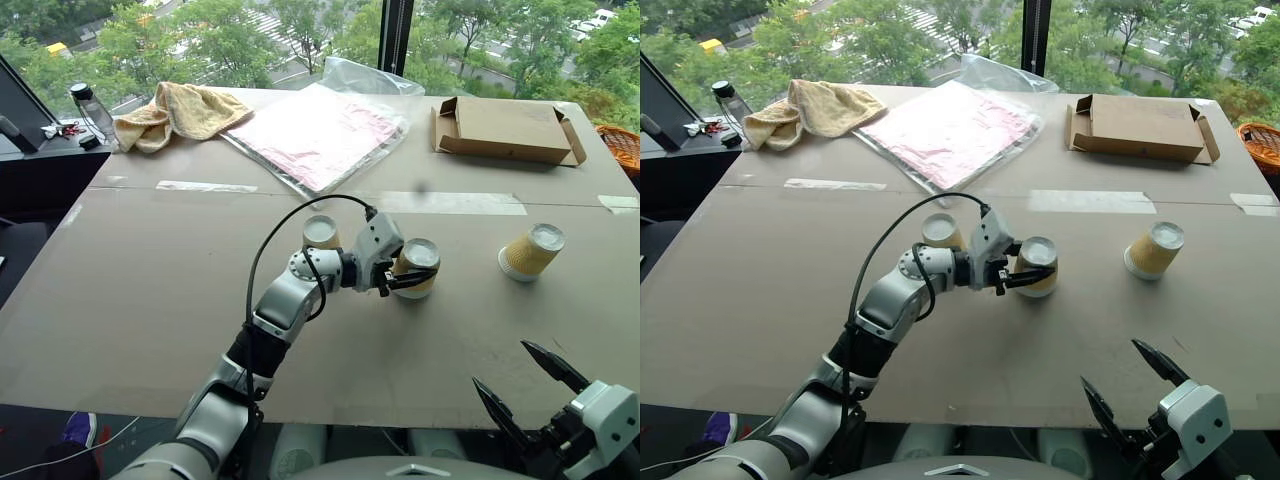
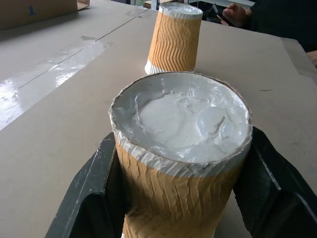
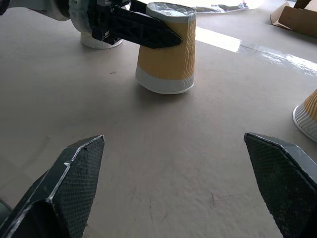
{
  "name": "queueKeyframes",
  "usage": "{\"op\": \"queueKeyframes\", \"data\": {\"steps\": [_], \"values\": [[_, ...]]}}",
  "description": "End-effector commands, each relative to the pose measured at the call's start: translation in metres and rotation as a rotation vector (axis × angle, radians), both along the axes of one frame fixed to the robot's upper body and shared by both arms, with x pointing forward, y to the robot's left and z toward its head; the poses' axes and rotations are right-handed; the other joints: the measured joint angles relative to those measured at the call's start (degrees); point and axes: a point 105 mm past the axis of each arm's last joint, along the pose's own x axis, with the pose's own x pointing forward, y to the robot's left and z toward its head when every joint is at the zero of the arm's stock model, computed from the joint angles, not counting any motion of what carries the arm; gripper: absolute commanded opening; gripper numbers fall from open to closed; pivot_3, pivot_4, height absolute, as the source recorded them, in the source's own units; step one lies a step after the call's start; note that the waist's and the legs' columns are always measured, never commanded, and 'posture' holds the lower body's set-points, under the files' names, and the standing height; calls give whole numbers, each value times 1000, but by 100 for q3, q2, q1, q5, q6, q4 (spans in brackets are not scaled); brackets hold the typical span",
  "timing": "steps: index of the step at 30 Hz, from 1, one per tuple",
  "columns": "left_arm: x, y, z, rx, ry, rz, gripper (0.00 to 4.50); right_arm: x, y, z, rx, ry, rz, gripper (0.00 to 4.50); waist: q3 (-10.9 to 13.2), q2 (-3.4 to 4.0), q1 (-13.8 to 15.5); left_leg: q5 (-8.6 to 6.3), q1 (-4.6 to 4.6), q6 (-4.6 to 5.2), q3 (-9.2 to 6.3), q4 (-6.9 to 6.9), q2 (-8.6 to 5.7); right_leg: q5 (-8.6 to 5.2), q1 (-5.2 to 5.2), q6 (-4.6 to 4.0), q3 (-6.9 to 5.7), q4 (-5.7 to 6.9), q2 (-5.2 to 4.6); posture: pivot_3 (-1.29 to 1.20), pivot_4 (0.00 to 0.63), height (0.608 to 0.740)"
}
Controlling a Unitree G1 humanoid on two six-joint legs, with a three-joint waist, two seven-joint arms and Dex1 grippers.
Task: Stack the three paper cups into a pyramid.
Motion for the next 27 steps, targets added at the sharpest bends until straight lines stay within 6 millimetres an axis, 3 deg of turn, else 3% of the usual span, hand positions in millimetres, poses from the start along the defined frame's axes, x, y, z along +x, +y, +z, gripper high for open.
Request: {"op": "queueKeyframes", "data": {"steps": [1, 4, 6, 7, 9, 15, 18, 22, 25, 27], "values": [[2, -7, 11, -18, -47, 10, 2226, 3, -4, 9, -19, -47, -10, 4500, 0, 0, 19, 0, -1, 0, 0, 1, 0, 0, 0, 0, 0, 0, 0, 0, 150, 740], [0, -7, 8, -20, -19, 11, 2226, 9, -4, 12, -22, -67, -4, 4500, 0, 0, 22, 0, 0, 0, 0, 0, 0, 0, -1, 0, 0, 0, 0, 0, 150, 740], [0, -4, 6, -5, -15, 11, 3245, 12, -3, 14, -23, -76, 4, 4500, 0, 0, 34, 0, 0, 0, 0, 1, -1, 1, 0, -1, 0, 0, 0, 0, 150, 740], [1, -3, 6, -2, -20, 18, 3477, 14, -3, 14, -23, -81, 8, 4500, 0, 1, 38, 0, -1, 0, 0, 1, -1, 1, -1, -1, 0, 0, 0, 0, 150, 740], [2, 1, 10, -16, -24, 23, 4431, 17, -4, 16, -21, -89, 14, 4500, 0, 1, 53, 0, 0, 0, -1, 1, -1, 2, 0, -3, -1, 0, 1, 0, 150, 740], [-8, 19, 53, -241, -27, -18, 4431, 23, -7, 16, -17, -99, 29, 4500, 0, 1, 54, 0, -1, 0, -3, 1, -1, 6, 0, -9, -2, 0, 0, 0, 150, 740], [-16, 36, 82, -364, -19, -62, 4431, 28, -8, 16, -9, -109, 40, 4500, 0, 1, 49, 0, -1, 0, -3, 2, -1, 10, 1, -16, -2, 1, 0, 0, 150, 740], [-5, 71, 128, -517, -32, 33, 4431, 36, -6, 15, 2, -122, 69, 4500, 0, 1, 50, 1, 4, 1, -6, 6, 0, 8, 5, -12, -4, 7, 1, 0, 150, 740], [23, 114, 131, -447, -98, 266, 4431, 41, -4, 15, 10, -132, 91, 4500, -1, 3, 51, 1, 11, 1, -7, 7, -1, 5, 11, -6, -5, 9, 3, 0, 150, 740], [25, 139, 121, -386, -107, 323, 4431, 44, -4, 16, 16, -142, 103, 4500, -2, 5, 0, 1, 14, 1, -4, 6, -3, 6, 11, -8, -1, 10, 3, 0, 150, 740]]}}
